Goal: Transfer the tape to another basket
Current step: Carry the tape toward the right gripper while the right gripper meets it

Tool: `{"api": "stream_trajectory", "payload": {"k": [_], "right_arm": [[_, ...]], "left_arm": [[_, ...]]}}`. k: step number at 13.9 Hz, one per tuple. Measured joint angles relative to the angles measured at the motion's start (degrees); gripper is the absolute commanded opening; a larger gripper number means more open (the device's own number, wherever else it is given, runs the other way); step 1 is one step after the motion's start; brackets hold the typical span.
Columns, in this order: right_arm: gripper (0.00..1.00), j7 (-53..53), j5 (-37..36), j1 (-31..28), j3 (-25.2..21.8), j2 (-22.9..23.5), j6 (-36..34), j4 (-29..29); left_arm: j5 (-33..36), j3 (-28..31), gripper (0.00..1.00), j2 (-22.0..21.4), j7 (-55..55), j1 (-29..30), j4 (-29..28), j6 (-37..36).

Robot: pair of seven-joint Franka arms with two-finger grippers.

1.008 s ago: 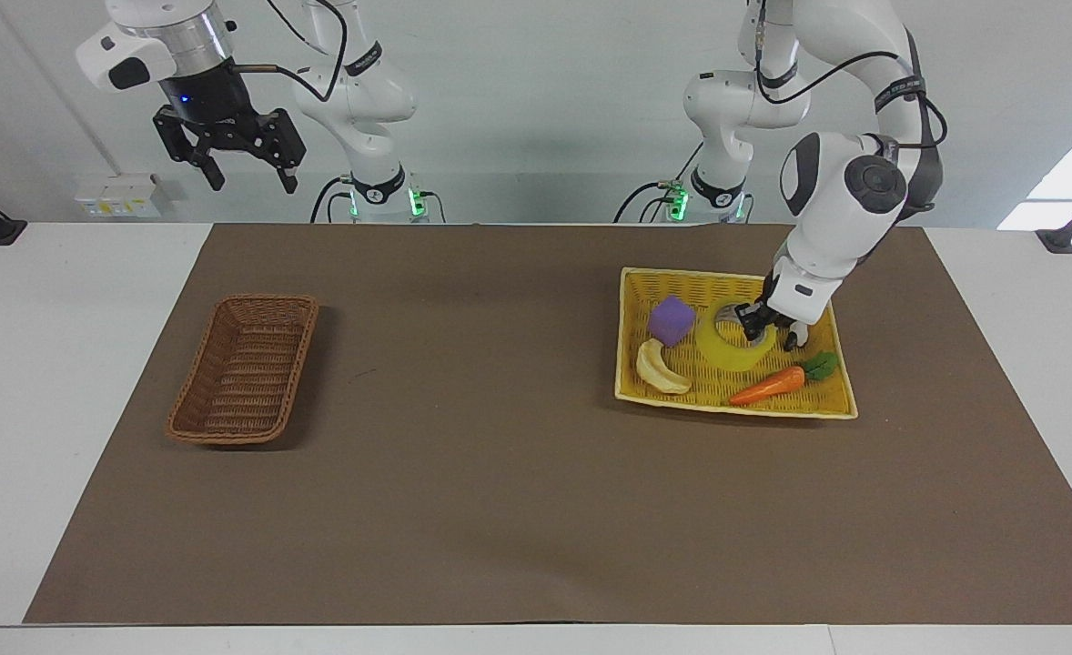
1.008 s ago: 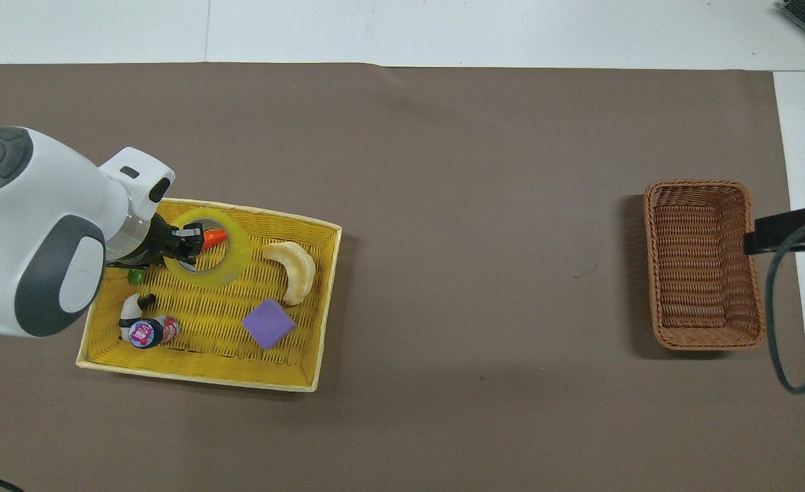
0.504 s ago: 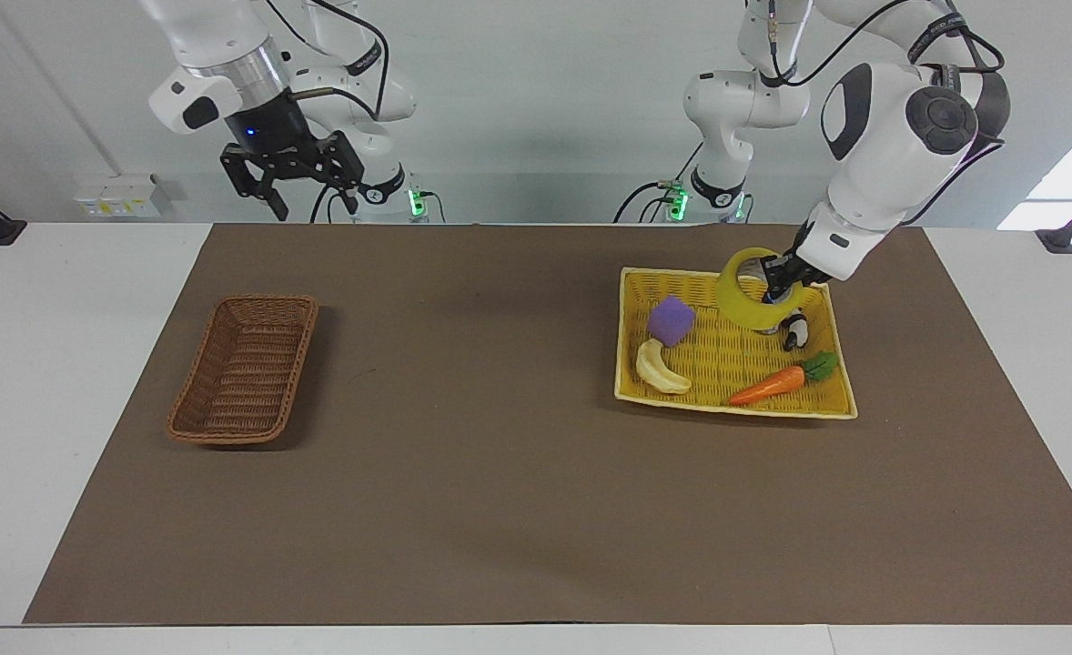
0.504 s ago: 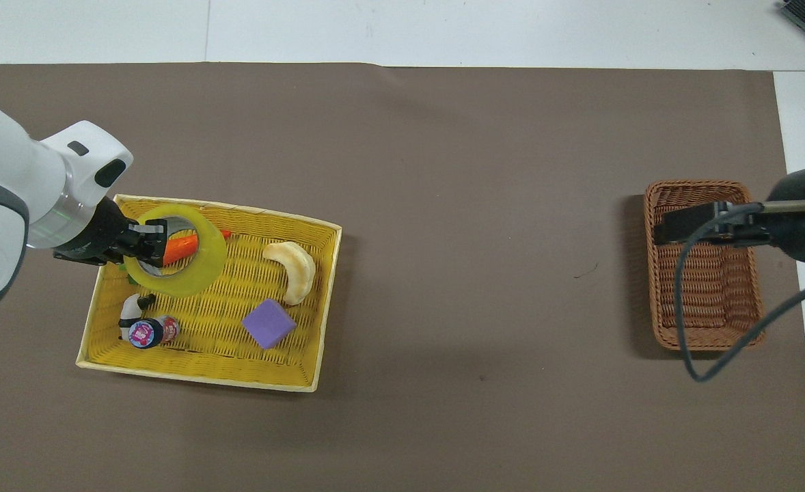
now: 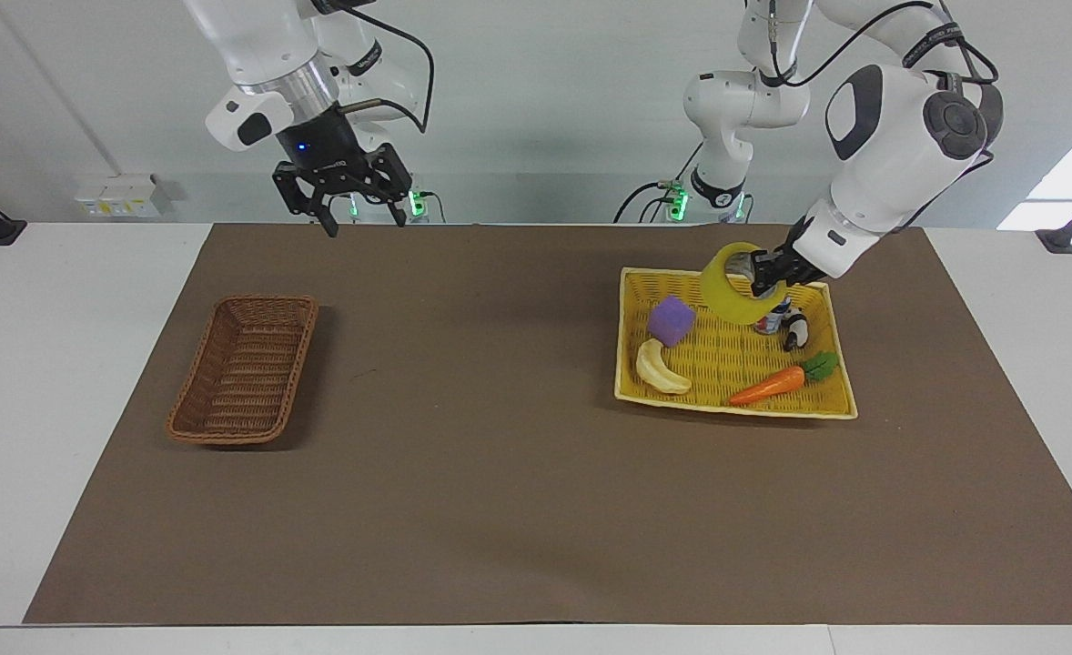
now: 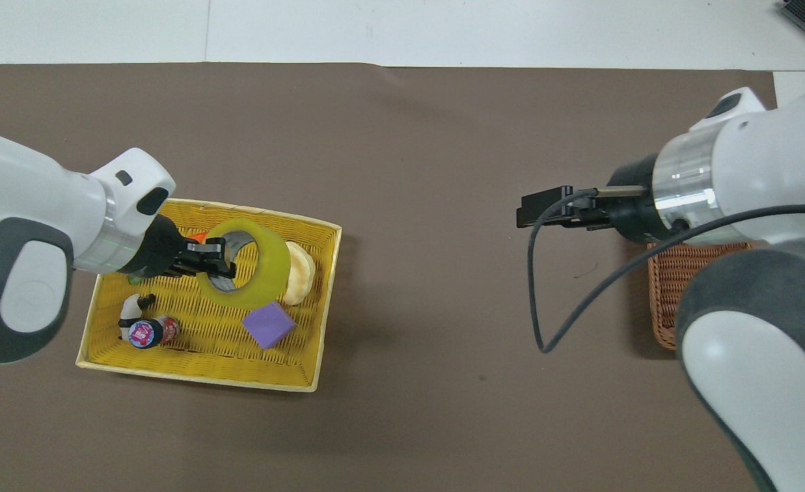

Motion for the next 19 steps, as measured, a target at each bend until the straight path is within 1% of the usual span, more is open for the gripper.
{"api": "stream_trajectory", "payload": {"k": [4, 7, 9, 11, 13, 14, 15, 16, 17, 18, 19], "right_arm": [[1.00, 5.42, 4.24, 5.82, 0.09, 3.05, 4.99, -0.32], [1.00, 5.35, 6.29, 8.65, 0.10, 3.80, 8.47, -3.41], [1.00, 2.07, 9.42, 9.89, 0.13, 3.92, 10.64, -6.40], [1.00, -3.21, 11.47, 9.87, -0.04, 3.83, 10.74, -8.23], [1.00, -7.34, 12.23, 9.08, -0.34, 3.27, 10.73, -9.76], [0.96, -8.90, 12.65, 8.73, -0.38, 2.79, 10.66, -10.37], [0.67, -10.10, 12.87, 8.47, -0.38, 2.33, 10.63, -10.89], [0.40, -10.65, 13.01, 8.28, -0.39, 1.97, 10.60, -11.26], [0.19, -10.85, 13.09, 8.00, -0.39, 1.71, 10.55, -11.59], [0.02, -10.91, 13.45, 7.88, -0.37, 1.46, 10.48, -11.65], [0.00, -10.91, 13.53, 7.82, -0.37, 1.17, 10.39, -11.64]], "left_arm": [[-1.63, -0.47, 0.00, -0.25, -2.45, -7.82, -1.36, 5.30], [-1.76, -0.53, 0.00, -0.39, -8.33, -13.00, -1.37, 9.87], [-1.78, -0.58, 0.00, -0.55, -12.26, -16.18, -1.37, 12.45], [-1.80, -0.58, 0.00, -0.66, -14.57, -18.43, -1.37, 14.54], [-1.80, -0.64, 0.00, -0.63, -16.08, -19.49, -1.37, 15.92], [-1.82, -0.64, 0.00, -0.60, -16.31, -19.71, -1.38, 16.07], [-1.83, -0.62, 0.00, -0.60, -16.40, -19.83, -1.37, 16.15], [-1.85, -0.62, 0.00, -0.59, -16.47, -19.89, -1.37, 16.33], [-1.86, -0.61, 0.00, -0.58, -16.53, -19.89, -1.37, 16.63], [-1.86, -0.64, 0.00, -0.44, -16.59, -20.00, -1.38, 16.97], [-1.86, -0.74, 0.00, -0.18, -16.77, -20.19, -1.39, 17.55]]}}
